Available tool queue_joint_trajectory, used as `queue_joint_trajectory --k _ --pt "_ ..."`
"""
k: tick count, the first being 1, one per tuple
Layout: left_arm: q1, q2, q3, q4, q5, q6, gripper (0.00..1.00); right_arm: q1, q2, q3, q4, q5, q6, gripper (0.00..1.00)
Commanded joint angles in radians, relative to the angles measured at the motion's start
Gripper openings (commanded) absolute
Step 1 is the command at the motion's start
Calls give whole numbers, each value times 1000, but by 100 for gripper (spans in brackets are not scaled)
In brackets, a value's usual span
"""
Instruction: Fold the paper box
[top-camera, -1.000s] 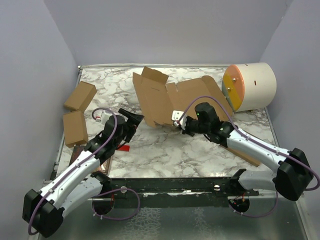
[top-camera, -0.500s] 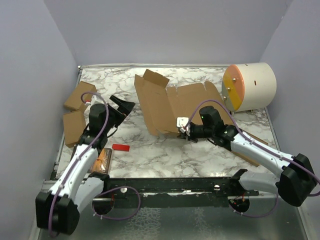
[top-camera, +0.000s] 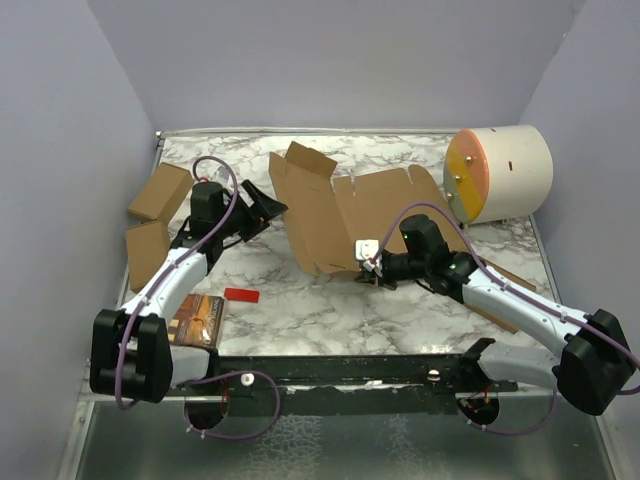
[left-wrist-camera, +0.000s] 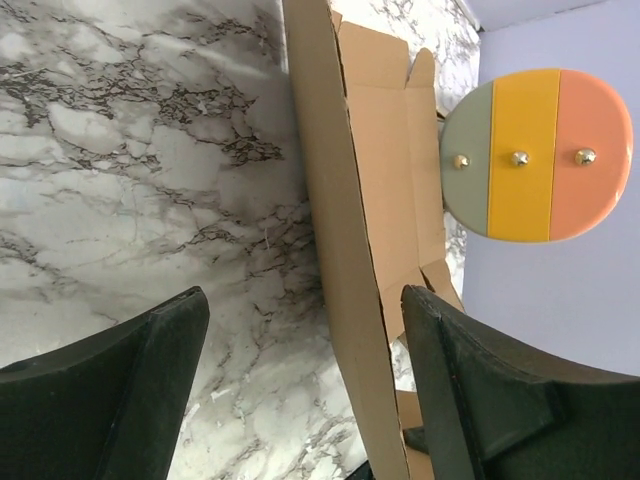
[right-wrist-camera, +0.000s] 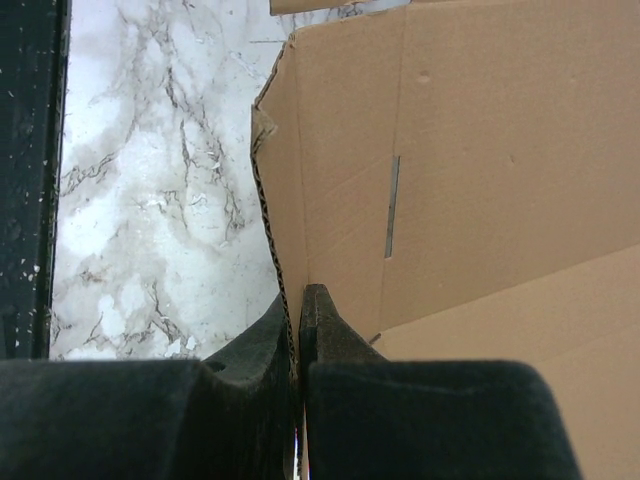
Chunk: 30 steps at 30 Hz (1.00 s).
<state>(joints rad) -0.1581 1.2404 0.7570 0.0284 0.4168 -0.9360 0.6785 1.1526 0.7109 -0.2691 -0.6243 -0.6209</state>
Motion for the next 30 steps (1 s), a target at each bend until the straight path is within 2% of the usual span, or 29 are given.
queue_joint_trajectory --k 1,8,13,17,18,22,26,27,30 --pt "5 61 23 75 65 13 76 -7 -12 -10 -5 -70 -13 1" --pt "-4 173 79 94 106 19 61 -7 -4 -11 -23 -97 -35 1" --pt "-4 196 93 60 102 60 32 -7 0 -8 -31 -105 -37 4" --pt "-4 189 96 20 86 117 3 -9 -4 -5 -45 -119 -39 20" --pt "-4 183 96 11 79 133 0 -11 -7 -6 -50 -119 -39 23" --pt "-3 121 80 -4 40 206 0 -31 -27 6 -76 -127 -16 35" --pt "0 -6 48 -15 -3 305 0 -84 -53 75 -163 -151 26 60" --pt "0 -41 27 5 -5 322 0 -96 -61 103 -194 -153 30 67" --pt "2 -170 -72 143 29 351 0 -118 -81 191 -269 -123 50 78"
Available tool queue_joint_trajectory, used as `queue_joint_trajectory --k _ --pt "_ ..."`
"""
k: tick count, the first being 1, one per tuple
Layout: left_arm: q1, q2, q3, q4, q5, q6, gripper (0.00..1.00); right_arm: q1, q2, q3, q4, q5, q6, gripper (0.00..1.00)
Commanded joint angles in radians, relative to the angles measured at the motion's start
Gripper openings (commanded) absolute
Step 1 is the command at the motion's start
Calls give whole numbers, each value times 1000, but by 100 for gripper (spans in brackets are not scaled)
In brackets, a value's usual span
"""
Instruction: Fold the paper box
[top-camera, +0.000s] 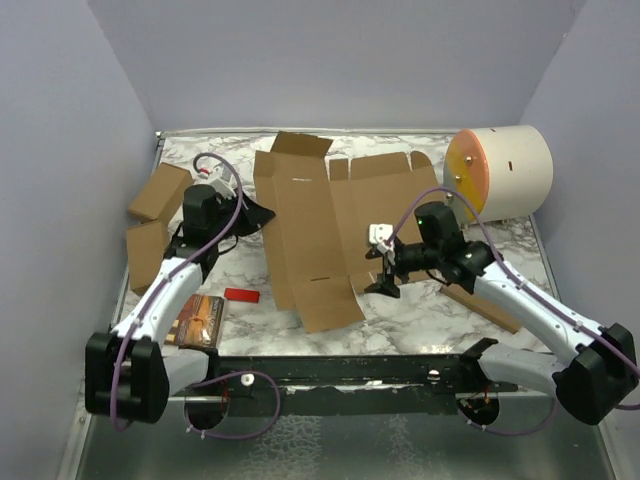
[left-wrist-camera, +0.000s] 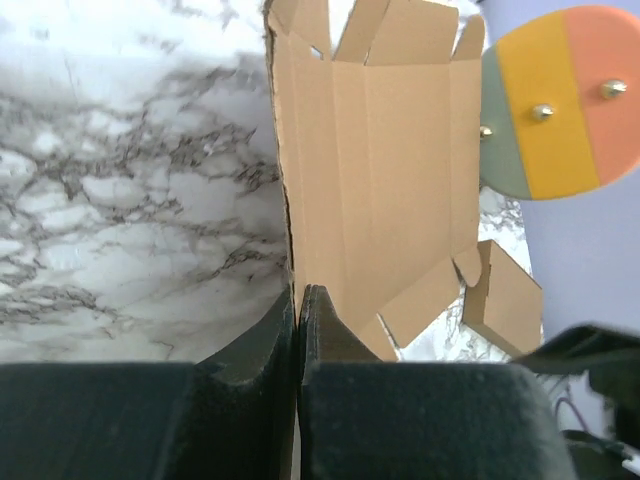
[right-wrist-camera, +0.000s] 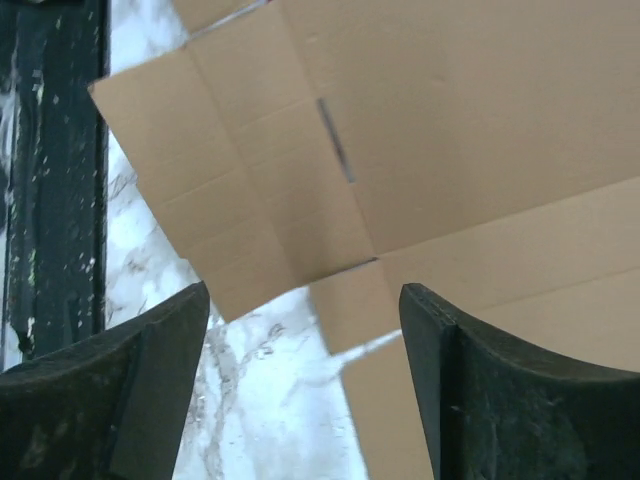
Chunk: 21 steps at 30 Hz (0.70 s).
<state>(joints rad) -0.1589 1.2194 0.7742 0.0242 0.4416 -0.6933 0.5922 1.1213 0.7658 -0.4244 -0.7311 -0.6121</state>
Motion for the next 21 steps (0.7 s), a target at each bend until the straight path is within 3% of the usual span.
queue_joint_trajectory --k 1,5,10,17,21 --pt "2 -191 -116 196 12 115 0 -40 -51 166 -138 -5 46 82" --pt "7 -311 -134 258 -22 147 0 -111 -23 308 -206 -9 91 93" --pt "14 -352 -53 267 -37 131 0 -278 7 487 -223 -114 177 100" --pt "18 -362 60 329 12 51 0 -460 46 609 -134 -92 325 99" --pt "25 -371 119 342 19 30 0 -645 87 636 -67 -216 422 100"
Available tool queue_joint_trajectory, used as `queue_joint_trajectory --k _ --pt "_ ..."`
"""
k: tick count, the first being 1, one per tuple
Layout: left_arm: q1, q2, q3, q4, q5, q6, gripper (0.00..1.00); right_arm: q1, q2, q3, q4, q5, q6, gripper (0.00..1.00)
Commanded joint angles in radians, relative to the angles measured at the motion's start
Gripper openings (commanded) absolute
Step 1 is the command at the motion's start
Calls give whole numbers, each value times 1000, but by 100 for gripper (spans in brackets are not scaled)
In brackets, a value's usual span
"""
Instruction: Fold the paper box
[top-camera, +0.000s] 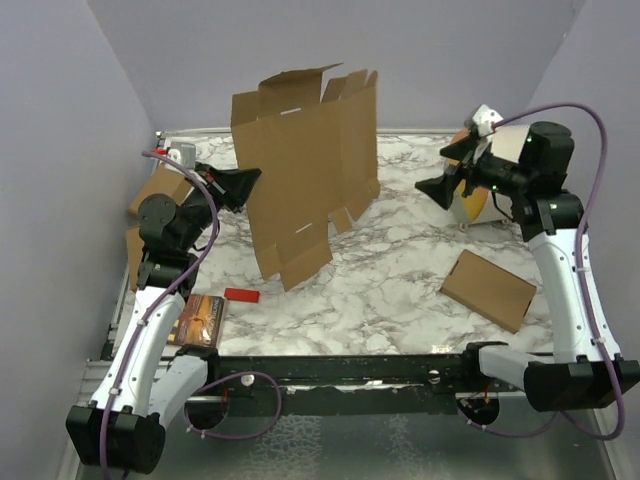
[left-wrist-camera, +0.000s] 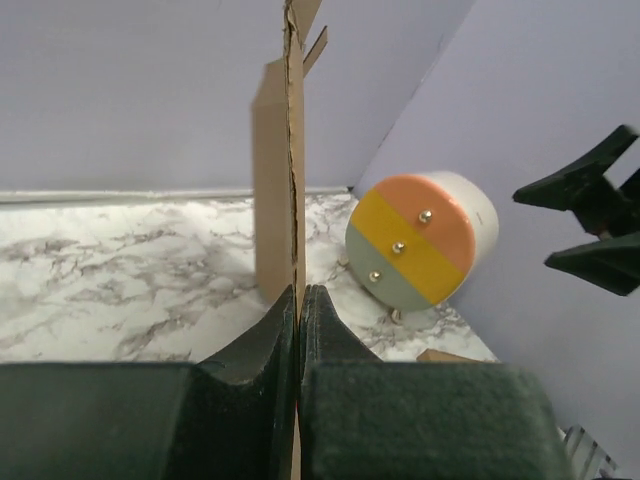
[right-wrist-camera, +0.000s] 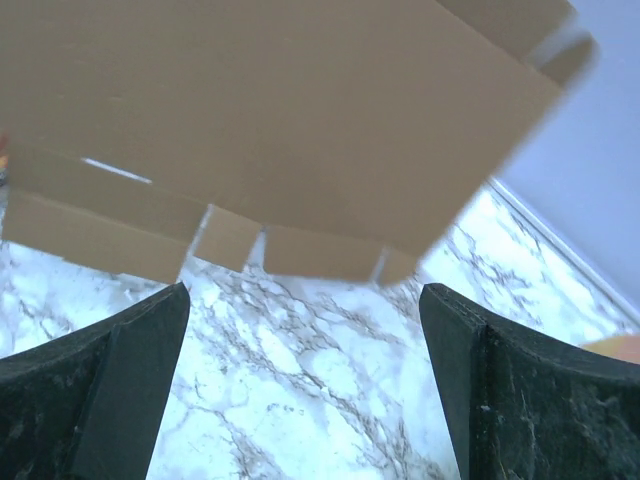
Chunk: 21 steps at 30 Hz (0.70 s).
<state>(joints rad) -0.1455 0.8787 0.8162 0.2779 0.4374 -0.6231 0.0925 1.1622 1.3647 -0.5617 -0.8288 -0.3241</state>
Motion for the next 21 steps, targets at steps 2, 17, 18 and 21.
queue_joint_trajectory --k 2,17,18,21 --pt "14 -33 113 85 30 -41 0 -226 77 59 89 -202 174 100" --pt "17 116 521 95 321 77 0 -316 117 -18 436 -484 530 100" --pt "17 120 532 102 322 81 0 -316 108 -53 519 -495 611 100" --pt "17 136 585 115 316 77 0 -316 85 -163 756 -487 856 100"
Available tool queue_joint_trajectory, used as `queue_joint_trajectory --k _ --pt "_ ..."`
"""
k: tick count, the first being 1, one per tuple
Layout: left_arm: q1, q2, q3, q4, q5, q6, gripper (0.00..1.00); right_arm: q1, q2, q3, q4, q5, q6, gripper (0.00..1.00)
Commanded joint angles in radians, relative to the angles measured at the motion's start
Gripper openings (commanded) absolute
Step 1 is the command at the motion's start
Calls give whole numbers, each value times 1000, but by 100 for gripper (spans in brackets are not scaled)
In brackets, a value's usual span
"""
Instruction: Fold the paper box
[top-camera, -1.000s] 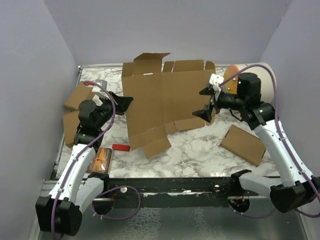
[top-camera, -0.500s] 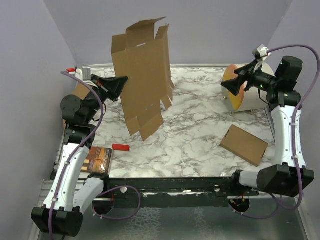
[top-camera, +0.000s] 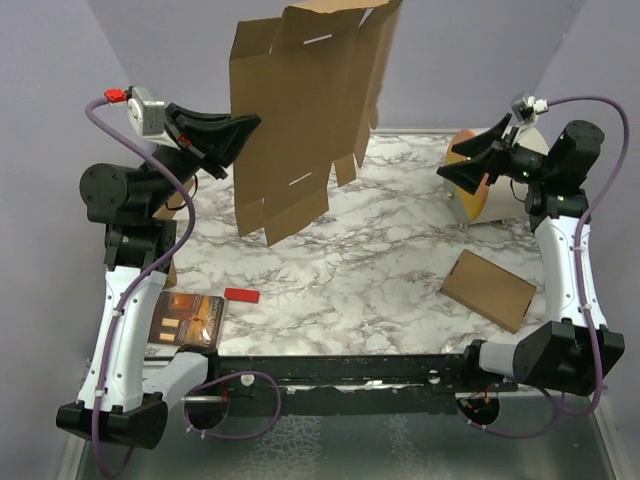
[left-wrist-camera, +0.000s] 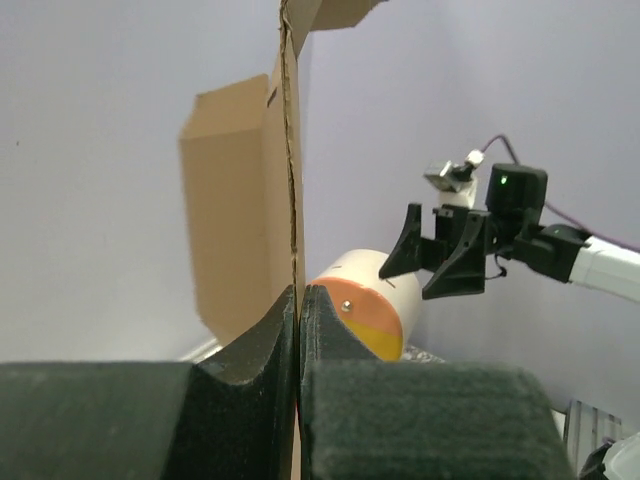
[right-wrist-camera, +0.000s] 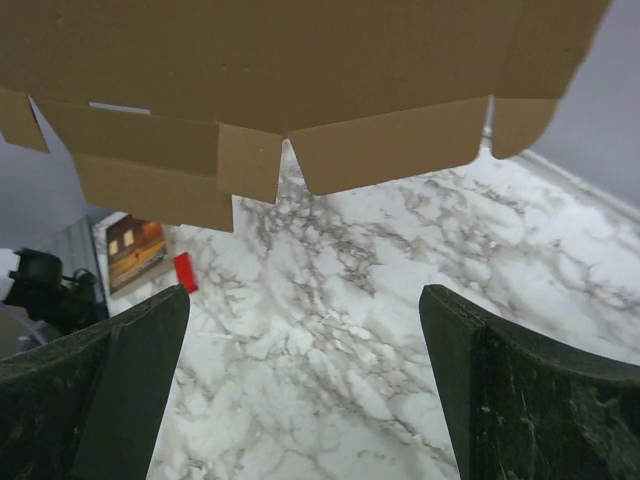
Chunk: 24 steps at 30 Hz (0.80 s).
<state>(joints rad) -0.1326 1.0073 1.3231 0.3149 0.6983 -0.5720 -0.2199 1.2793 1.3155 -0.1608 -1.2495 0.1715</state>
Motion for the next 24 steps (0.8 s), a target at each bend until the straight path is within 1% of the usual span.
queue_joint_trajectory --k 1,5,7,8,9,11,13,16,17,21,24 --pt "4 14 90 86 50 14 0 -4 -37 -149 436 -61 439 100" --pt "4 40 122 160 40 -66 0 -6 -58 -261 696 -21 749 100" --pt "4 53 134 189 30 -103 0 -13 -77 -329 891 8 913 100" --pt "4 59 143 196 27 -113 0 -24 -85 -342 968 16 969 100" --pt "4 65 156 195 22 -117 0 -43 -91 -335 996 18 987 100" --pt "3 77 186 187 8 -122 0 -101 -103 -292 937 21 929 100" --pt "4 91 217 186 4 -131 0 -164 -104 -252 810 40 836 100" --pt "3 116 263 178 -4 -156 0 -220 -92 -252 753 38 731 100" --pt "3 125 277 174 -7 -166 0 -228 -92 -265 727 39 710 100" --pt "3 151 307 179 -7 -215 0 -232 -124 -338 726 32 637 100" --pt "4 155 310 207 -3 -249 0 -235 -138 -324 655 52 568 100"
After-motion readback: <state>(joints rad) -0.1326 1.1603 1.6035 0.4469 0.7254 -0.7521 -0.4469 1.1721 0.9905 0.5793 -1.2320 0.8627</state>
